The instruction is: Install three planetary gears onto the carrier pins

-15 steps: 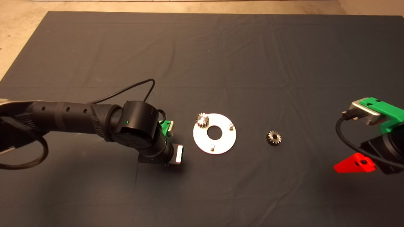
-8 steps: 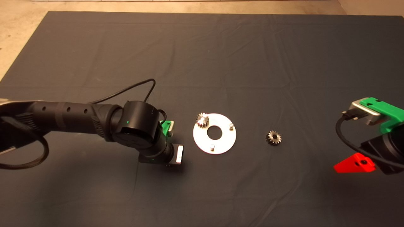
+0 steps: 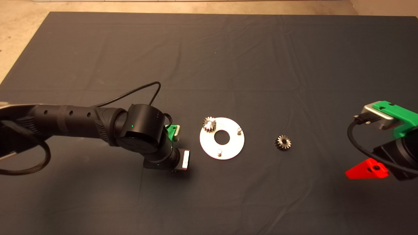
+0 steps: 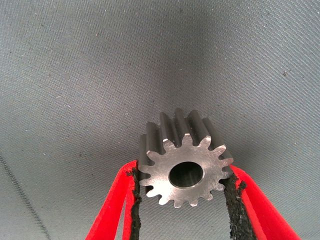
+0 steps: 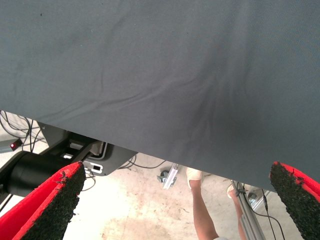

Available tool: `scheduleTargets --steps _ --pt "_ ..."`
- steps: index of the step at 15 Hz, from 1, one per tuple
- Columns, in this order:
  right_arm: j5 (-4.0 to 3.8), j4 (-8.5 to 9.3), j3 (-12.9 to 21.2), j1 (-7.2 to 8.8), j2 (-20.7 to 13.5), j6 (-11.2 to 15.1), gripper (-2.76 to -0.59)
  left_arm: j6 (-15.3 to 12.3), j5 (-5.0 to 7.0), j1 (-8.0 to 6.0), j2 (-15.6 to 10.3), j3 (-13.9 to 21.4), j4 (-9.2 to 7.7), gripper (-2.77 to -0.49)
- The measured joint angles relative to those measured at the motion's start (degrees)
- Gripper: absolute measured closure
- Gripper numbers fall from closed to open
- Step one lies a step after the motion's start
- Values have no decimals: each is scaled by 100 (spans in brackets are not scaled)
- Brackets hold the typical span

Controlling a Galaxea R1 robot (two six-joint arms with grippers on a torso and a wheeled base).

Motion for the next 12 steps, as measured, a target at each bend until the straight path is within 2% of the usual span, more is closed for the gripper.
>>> scheduleTargets --steps 4,6,7,12 --pt "0 0 0 0 0 0 -275 0 9 -5 15 -6 -22 -93" --pt "0 0 0 0 0 0 -275 -2 9 -32 75 -28 -91 -92" --pt "2 0 0 0 0 0 -275 -2 7 -82 124 -53 -194 -91" --pt "-2 0 0 0 -13 0 -275 -5 5 -619 448 -59 -697 -89"
